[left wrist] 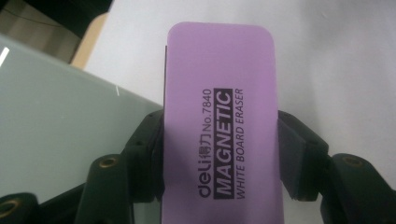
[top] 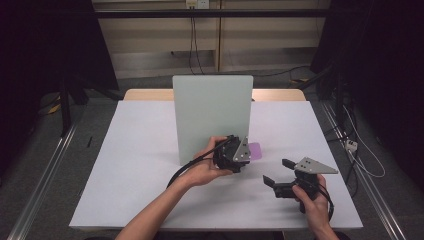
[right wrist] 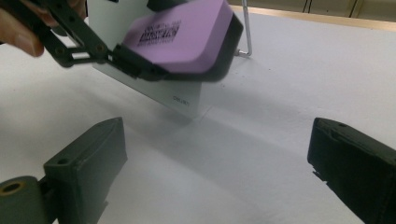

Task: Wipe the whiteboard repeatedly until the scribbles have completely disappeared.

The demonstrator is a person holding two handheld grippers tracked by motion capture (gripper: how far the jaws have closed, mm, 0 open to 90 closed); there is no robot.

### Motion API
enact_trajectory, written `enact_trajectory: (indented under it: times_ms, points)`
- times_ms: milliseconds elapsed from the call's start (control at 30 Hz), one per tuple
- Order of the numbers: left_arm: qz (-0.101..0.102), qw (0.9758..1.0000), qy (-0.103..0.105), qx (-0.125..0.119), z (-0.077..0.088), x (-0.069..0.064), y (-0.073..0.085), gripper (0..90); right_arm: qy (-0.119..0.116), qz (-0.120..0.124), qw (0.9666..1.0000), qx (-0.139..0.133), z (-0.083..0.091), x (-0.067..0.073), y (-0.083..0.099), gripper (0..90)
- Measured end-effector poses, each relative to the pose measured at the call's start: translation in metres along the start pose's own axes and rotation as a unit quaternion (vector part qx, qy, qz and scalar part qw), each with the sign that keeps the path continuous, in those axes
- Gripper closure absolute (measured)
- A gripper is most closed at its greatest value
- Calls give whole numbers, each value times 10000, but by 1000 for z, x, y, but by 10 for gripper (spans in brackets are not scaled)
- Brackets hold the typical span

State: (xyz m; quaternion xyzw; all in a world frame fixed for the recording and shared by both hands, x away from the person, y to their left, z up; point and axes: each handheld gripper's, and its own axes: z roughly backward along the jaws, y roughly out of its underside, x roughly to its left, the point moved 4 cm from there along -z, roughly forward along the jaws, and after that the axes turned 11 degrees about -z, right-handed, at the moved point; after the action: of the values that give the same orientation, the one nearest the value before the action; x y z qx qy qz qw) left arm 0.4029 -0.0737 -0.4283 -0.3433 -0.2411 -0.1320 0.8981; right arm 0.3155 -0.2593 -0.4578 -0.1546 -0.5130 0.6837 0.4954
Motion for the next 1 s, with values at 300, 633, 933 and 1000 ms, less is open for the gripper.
enact_trajectory:
  times_ms: [300, 633, 933, 1000]
  points:
    - [-224, 9971, 660, 300, -28, -33, 8, 411, -6, 7, 10000, 1, 1, 0, 0, 43]
    - [85, 9994, -169, 300, 29, 1, 28, 413, -4, 1, 10000, -3, 0, 0, 0, 43]
    - [455, 9972, -579, 150, 69, 19, 51, 412, 6, 23, 10000, 26, -4, 1, 0, 43]
    - [444, 9981, -421, 110, 57, 11, 47, 412, -3, 22, 10000, 30, -4, 1, -1, 43]
